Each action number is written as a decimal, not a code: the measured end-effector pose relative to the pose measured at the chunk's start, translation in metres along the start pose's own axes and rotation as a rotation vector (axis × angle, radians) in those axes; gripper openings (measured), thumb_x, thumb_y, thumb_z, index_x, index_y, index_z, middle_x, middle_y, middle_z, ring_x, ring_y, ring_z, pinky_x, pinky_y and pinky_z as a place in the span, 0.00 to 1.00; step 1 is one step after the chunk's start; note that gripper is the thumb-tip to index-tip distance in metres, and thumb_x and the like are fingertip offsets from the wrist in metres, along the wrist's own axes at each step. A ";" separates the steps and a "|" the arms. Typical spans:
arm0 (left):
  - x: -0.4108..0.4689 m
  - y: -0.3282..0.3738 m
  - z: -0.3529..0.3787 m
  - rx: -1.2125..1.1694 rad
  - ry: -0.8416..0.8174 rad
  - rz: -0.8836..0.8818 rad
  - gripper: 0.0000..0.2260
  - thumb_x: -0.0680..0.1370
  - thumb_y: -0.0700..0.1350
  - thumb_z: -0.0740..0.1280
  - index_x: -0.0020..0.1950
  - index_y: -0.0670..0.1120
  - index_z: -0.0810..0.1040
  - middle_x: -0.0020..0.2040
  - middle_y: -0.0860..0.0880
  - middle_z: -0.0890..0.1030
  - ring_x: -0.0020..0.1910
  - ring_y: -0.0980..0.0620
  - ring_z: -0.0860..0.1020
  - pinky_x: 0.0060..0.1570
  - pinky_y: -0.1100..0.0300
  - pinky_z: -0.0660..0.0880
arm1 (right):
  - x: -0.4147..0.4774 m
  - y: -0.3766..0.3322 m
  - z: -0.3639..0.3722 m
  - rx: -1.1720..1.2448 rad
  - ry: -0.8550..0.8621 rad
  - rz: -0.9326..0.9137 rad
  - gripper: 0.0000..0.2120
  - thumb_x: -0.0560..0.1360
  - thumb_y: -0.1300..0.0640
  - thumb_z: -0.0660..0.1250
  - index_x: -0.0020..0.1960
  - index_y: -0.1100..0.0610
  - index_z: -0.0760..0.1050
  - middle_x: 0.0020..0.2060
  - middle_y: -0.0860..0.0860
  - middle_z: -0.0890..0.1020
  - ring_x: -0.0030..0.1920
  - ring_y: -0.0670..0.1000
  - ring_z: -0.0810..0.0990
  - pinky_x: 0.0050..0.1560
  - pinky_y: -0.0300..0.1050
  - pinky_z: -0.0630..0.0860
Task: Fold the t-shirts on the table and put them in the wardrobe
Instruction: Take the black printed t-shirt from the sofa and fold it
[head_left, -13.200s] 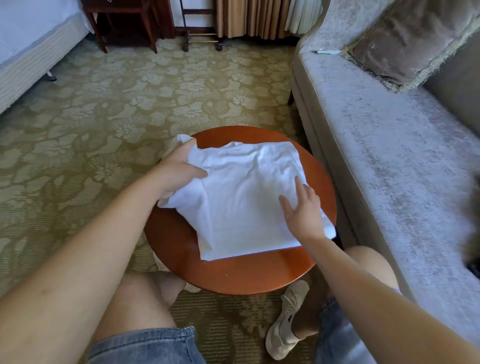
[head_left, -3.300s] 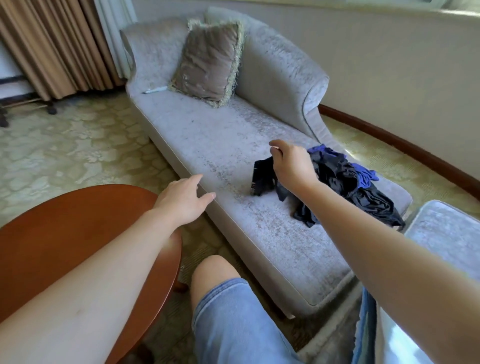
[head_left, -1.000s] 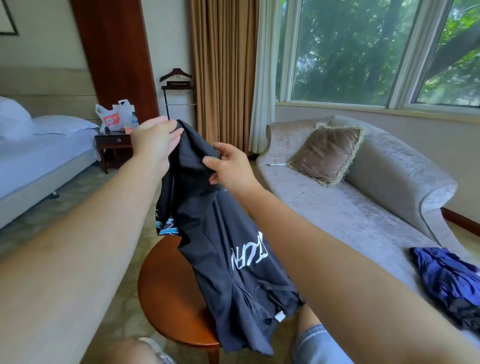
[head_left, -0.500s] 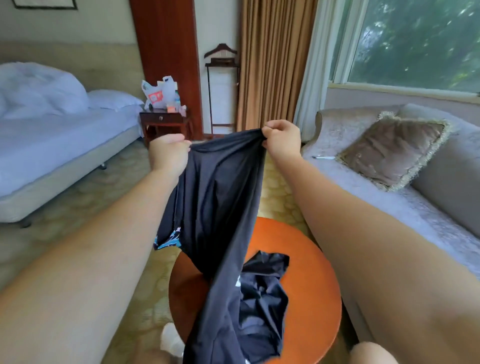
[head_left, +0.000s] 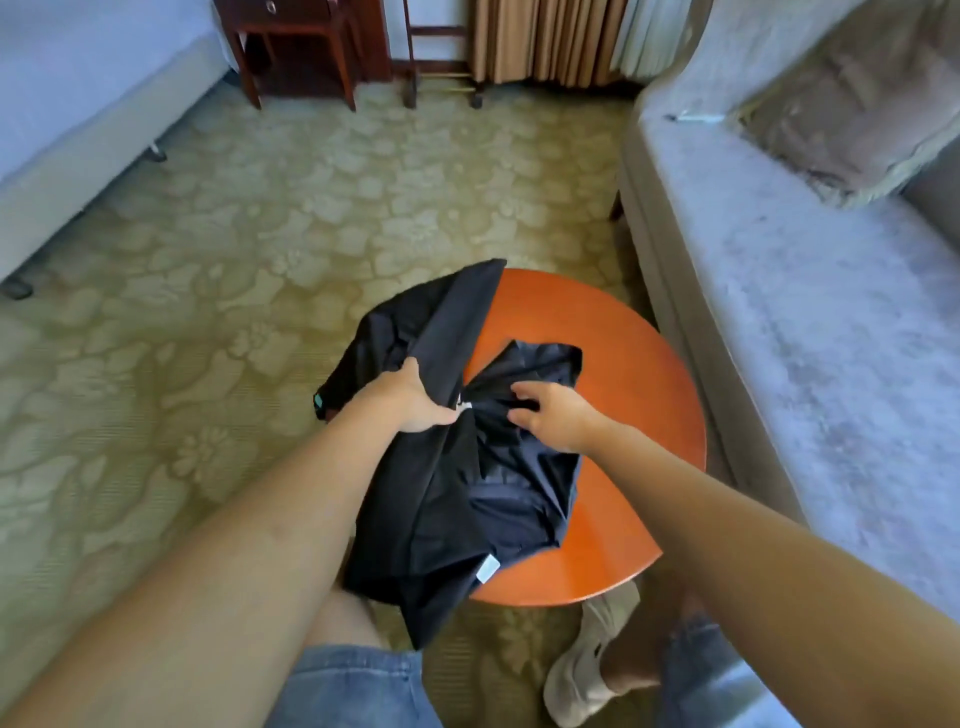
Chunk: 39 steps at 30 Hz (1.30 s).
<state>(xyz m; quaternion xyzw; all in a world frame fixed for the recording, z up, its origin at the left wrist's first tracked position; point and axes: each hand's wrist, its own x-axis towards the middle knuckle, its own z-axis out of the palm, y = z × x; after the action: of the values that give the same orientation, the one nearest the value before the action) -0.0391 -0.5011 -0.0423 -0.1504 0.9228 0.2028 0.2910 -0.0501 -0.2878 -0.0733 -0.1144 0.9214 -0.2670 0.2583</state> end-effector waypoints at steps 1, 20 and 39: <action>0.000 -0.003 0.009 0.041 0.004 -0.012 0.42 0.77 0.54 0.68 0.80 0.48 0.42 0.76 0.41 0.62 0.68 0.38 0.70 0.63 0.48 0.72 | -0.006 0.009 0.009 -0.087 -0.060 -0.018 0.28 0.82 0.48 0.59 0.78 0.56 0.57 0.77 0.53 0.61 0.75 0.54 0.62 0.72 0.47 0.62; -0.010 0.014 0.032 -0.070 0.404 0.434 0.21 0.78 0.49 0.68 0.70 0.49 0.73 0.57 0.49 0.78 0.60 0.46 0.74 0.60 0.54 0.71 | -0.053 0.113 0.006 -0.271 0.199 0.328 0.32 0.82 0.40 0.49 0.79 0.59 0.50 0.79 0.55 0.48 0.79 0.56 0.45 0.76 0.56 0.53; -0.022 -0.022 0.005 -0.050 -0.048 0.237 0.13 0.76 0.38 0.68 0.61 0.42 0.77 0.58 0.45 0.80 0.58 0.45 0.77 0.60 0.51 0.74 | -0.045 0.120 -0.007 -0.238 0.161 0.435 0.36 0.81 0.37 0.48 0.79 0.59 0.46 0.79 0.57 0.44 0.79 0.57 0.43 0.77 0.60 0.46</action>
<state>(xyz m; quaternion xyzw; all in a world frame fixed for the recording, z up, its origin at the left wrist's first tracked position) -0.0108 -0.5148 -0.0388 -0.0426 0.9215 0.2622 0.2833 -0.0243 -0.1692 -0.1158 0.0787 0.9668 -0.1033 0.2201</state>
